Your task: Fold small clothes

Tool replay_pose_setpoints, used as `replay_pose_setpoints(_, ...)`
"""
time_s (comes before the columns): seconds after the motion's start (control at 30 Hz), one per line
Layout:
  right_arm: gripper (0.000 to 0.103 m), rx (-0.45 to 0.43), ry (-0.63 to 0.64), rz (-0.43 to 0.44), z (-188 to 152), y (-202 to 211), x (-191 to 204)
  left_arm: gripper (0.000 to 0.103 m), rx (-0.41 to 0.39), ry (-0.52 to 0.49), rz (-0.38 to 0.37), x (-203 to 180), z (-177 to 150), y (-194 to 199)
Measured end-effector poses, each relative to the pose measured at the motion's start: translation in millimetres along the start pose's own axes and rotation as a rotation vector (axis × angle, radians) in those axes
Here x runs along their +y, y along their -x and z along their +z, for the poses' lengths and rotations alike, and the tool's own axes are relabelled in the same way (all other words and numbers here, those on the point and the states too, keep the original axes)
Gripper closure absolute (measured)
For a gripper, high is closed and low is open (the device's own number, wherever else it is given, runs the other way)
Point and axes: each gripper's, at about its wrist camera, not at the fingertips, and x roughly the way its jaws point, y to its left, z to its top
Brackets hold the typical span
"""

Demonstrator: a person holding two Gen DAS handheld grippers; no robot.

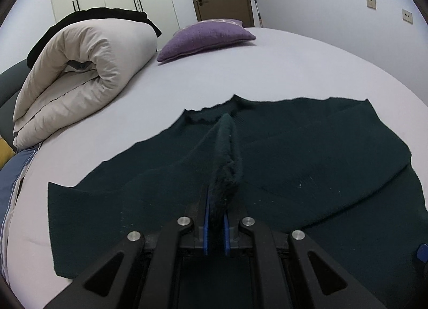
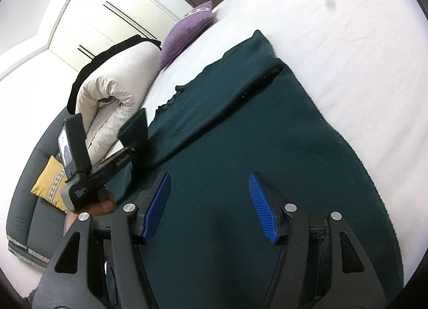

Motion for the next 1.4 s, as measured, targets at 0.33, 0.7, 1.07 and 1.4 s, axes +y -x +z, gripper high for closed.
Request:
replay_pose_setpoints(0.33,0.044,0.002,0.019,-0.041,-0.9,-9.5,9.7,0.002,-0.092,0.016,0.007,15.2,3.3,29.1)
replay_pose_setpoints(0.7,0.043,0.069,0.209,-0.016,49.3,-67.1,90.9,0.002,-0.124,0.332,0.001,180.5,-33.6,67.0)
replay_pose_setpoints(1.07,0.051,0.352,0.248,-0.114,82.4,-235.2,142.6,0.009,-0.030,0.587,0.030,304.5,-93.0,36.5)
replay_pose_setpoints(1.4,0.095,0.249,0.429,-0.128,85.1,-205.2,176.2,0.013,0.001,0.649,-0.062,302.2,-90.4,20.7)
